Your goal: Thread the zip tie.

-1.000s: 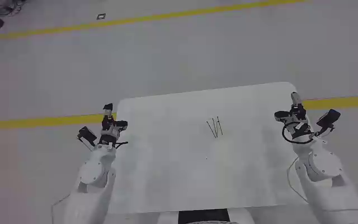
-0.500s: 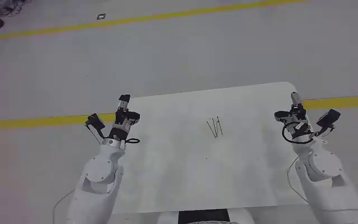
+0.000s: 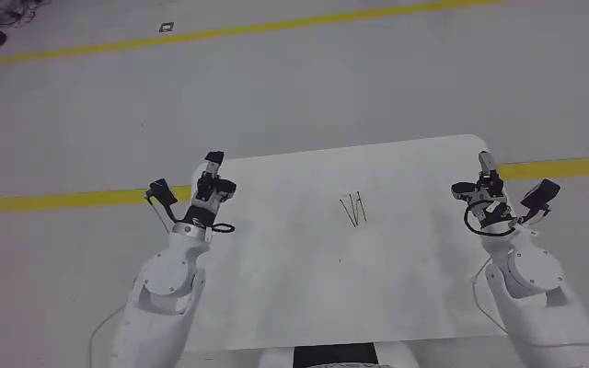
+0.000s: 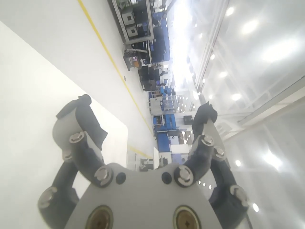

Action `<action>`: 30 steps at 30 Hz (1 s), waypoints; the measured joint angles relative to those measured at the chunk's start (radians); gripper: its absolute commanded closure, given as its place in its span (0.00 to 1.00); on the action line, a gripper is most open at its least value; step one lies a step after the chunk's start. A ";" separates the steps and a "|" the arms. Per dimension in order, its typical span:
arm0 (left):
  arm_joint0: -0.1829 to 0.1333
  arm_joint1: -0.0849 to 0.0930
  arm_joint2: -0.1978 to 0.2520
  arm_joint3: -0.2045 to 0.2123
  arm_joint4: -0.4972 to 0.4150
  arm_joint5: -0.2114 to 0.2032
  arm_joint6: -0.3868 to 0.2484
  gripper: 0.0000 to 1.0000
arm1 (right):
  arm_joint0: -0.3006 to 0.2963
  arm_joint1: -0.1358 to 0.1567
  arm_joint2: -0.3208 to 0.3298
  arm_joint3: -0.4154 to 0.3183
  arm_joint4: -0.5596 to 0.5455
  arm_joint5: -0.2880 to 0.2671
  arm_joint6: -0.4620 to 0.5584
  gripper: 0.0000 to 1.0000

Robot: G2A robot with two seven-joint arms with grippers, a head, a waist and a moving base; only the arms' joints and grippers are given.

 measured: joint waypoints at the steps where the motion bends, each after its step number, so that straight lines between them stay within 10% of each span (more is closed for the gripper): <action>1: -0.017 0.000 0.017 0.003 0.022 0.013 -0.016 0.00 | 0.000 0.000 0.000 0.000 0.000 0.000 0.000 0.00; 10: -0.220 -0.025 0.272 0.126 0.233 0.186 -0.020 0.00 | 0.000 0.000 0.000 0.000 0.000 0.000 0.000 0.00; 26: -0.228 -0.028 0.286 0.128 0.225 0.193 -0.006 0.00 | 0.000 0.000 0.000 0.000 0.000 0.000 0.000 0.00; 30: -0.301 -0.030 0.368 0.130 0.341 0.221 -0.115 0.00 | 0.000 0.000 0.000 0.000 0.000 0.000 0.000 0.00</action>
